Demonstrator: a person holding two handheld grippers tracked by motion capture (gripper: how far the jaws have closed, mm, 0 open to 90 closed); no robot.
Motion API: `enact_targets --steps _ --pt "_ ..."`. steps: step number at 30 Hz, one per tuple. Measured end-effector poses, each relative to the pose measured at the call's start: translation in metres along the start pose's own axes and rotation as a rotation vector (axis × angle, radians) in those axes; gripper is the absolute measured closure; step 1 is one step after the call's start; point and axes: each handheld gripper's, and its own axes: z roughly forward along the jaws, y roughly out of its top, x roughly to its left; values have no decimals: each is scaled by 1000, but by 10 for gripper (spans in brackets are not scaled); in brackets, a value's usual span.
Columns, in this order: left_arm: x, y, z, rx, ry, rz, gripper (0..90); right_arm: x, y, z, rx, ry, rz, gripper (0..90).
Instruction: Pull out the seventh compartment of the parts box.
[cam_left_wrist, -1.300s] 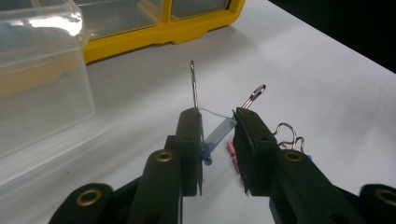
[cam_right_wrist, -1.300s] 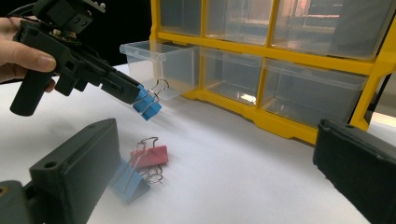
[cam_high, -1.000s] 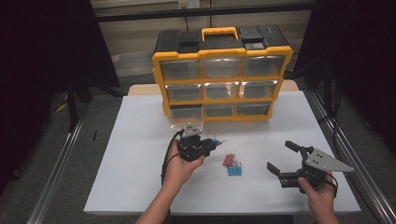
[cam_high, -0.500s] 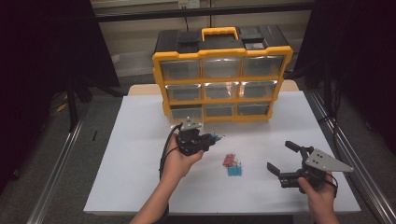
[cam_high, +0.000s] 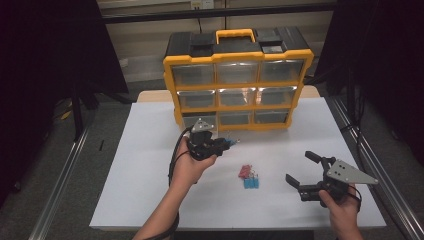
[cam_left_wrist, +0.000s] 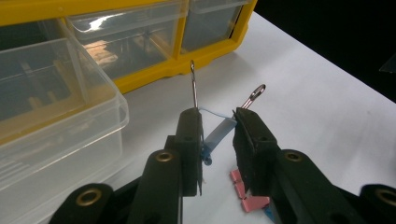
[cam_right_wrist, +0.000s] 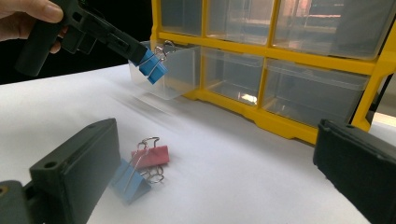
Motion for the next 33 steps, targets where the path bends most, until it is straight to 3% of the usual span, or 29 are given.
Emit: enact_targets --steps 10,33 --pt "1 10 -2 8 7 18 719 0 0 0 0 -2 3 2" --pt "9 25 -5 -1 22 -13 719 -1 0 0 -5 -1 14 0"
